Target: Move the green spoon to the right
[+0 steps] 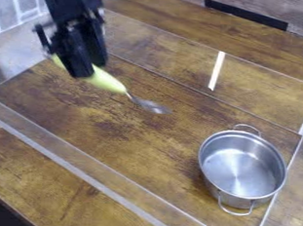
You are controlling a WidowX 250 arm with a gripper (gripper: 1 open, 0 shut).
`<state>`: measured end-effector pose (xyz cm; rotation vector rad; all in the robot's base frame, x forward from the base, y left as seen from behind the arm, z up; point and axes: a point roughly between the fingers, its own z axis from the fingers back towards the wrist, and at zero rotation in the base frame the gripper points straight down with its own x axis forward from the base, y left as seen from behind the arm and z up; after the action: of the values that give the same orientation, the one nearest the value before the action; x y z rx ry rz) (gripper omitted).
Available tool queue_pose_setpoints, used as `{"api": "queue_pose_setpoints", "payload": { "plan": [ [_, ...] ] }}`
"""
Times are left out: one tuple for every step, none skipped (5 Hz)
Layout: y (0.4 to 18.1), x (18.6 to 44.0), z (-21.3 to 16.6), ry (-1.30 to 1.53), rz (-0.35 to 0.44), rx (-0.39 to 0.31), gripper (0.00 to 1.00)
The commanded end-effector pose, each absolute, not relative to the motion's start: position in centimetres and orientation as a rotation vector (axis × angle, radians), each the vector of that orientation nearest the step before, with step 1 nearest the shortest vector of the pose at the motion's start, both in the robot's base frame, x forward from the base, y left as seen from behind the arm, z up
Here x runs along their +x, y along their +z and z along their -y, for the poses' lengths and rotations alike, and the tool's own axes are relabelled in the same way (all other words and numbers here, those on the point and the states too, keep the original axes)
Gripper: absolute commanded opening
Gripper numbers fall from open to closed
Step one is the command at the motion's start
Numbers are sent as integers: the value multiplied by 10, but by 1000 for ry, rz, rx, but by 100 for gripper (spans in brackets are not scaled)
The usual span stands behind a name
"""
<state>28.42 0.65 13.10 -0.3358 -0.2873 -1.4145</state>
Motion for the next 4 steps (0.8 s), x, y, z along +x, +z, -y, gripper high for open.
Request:
{"api": "queue_pose_setpoints", "payload": {
  "plan": [
    [128,274,33,-1456,341,-306,0],
    [112,274,66,-1475,344,-310,0],
    [98,278,91,-1496,366,-315,0],
    [76,276,106,-1548,378,-299,0]
  ]
}}
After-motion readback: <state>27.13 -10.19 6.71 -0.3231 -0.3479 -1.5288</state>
